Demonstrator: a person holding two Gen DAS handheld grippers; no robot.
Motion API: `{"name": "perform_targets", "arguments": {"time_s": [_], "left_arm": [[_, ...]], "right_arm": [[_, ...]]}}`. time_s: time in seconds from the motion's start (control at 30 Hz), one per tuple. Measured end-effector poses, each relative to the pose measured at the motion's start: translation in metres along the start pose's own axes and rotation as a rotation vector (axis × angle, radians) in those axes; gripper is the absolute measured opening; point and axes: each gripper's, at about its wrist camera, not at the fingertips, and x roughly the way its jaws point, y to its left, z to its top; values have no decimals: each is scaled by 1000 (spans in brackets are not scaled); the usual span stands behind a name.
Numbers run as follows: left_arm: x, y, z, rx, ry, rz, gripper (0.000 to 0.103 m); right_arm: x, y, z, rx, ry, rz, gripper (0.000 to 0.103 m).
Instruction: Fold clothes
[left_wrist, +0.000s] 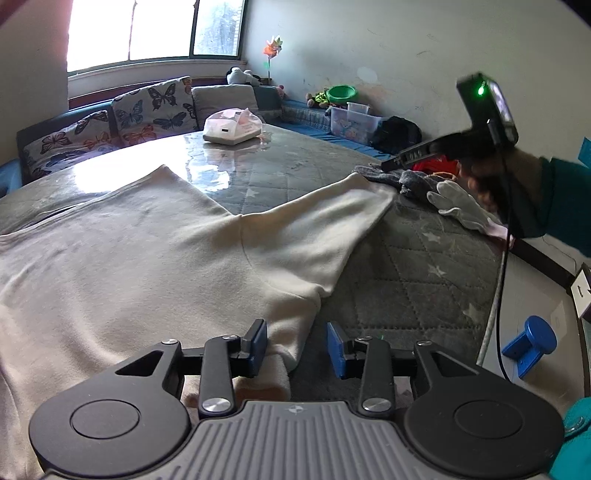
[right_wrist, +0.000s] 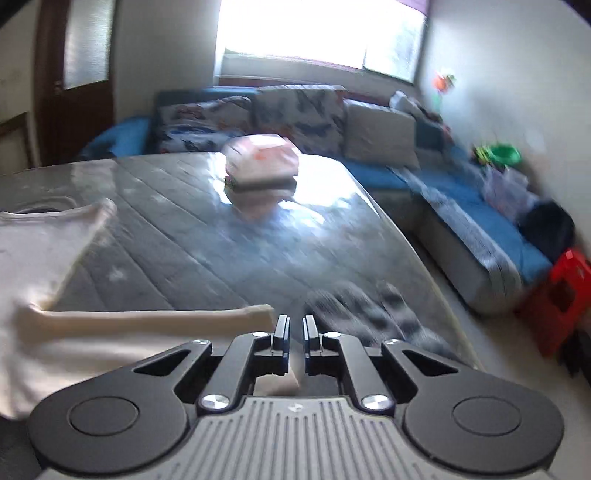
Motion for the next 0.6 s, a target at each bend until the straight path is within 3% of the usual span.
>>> {"name": "perform_targets", "arguments": {"time_s": [0.2, 0.3, 0.47, 0.6], "left_arm": [[-3, -10, 15, 29, -30, -22, 39], [4, -15, 24, 30, -40, -30, 39], [20, -18, 25, 18, -15, -58, 39], [24, -21, 18, 17, 0, -66, 41]], "right_arm": [[-4, 11, 2, -14, -29, 127, 12], [9, 23, 3, -12, 1, 185, 12], [37, 24, 1, 25, 35, 176, 19], [35, 21, 2, 30, 27, 154, 24]]}}
